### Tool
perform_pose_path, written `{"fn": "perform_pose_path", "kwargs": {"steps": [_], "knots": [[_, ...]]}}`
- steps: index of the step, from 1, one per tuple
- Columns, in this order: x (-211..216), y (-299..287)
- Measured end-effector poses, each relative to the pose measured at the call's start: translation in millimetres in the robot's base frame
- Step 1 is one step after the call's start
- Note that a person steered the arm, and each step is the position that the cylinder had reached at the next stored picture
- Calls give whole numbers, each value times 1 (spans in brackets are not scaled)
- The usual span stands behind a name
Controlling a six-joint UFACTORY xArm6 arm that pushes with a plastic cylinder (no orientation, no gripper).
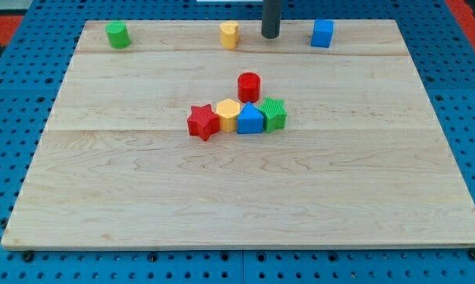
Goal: Move the blue triangle towards the center left
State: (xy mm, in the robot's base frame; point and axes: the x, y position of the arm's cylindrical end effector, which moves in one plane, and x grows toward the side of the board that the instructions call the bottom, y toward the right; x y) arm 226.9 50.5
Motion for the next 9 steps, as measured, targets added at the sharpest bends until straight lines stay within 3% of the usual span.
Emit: {"fn": "perform_pose_path", "kwargs": {"steps": [2,3,5,7,9], "knots": [[6,-14],[29,-12],[50,48],[133,33],[208,-35]]}}
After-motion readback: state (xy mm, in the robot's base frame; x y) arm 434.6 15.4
